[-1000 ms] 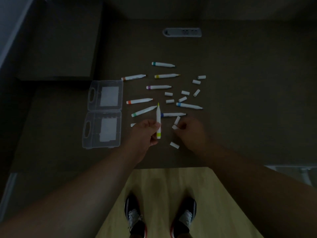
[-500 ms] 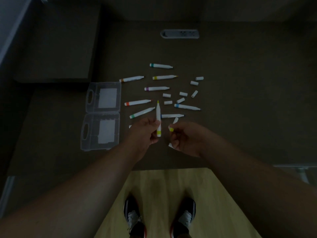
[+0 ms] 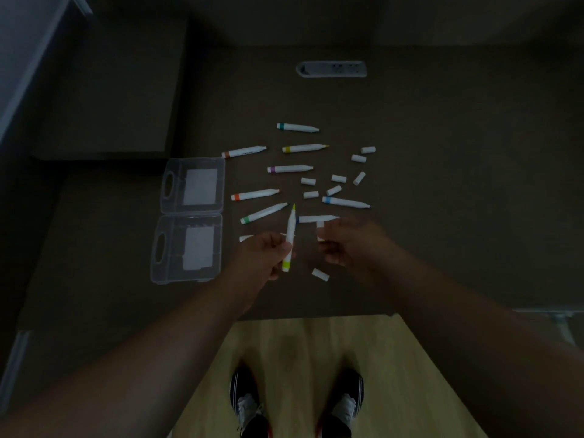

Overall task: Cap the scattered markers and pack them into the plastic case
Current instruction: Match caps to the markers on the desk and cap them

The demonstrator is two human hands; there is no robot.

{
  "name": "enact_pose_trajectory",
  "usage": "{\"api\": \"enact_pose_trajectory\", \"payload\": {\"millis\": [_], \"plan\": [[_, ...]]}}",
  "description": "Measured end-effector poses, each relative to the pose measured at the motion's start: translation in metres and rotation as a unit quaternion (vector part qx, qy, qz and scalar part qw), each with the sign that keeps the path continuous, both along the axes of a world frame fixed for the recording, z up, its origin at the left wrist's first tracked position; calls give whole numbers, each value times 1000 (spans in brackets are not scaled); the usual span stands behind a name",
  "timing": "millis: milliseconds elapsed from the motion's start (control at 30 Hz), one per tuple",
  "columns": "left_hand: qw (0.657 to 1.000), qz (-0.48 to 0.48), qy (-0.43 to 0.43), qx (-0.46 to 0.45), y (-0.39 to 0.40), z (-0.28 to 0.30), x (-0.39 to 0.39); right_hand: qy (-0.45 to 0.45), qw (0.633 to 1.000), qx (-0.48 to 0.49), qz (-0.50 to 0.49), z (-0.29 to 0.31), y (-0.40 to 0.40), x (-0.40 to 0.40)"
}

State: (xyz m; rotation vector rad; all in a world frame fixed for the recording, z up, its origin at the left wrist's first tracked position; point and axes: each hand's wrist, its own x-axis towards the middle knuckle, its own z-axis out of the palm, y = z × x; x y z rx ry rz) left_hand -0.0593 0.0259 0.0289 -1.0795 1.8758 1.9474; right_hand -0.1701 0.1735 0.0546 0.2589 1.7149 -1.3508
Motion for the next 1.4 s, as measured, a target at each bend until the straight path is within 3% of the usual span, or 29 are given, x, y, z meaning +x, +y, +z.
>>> {"api": "enact_pose_trajectory", "payload": {"millis": [167,633,933,1133,1400], "plan": [[999,-36,2,-28,-1,0,7,88,993,42,59,5,0,-9],[996,-70,12,-46,4,-5,13,166,977,46,122,5,-6,-13],[995,-74,24,-56,6,0,13,141,971,38,189,7,-12,-9],[996,-48,46,-67,17,6,15,170,961,42,215,15,-17,-11],[1000,22,9,-18,27,3,20,173,953,60,242,13,-26,-2]]}}
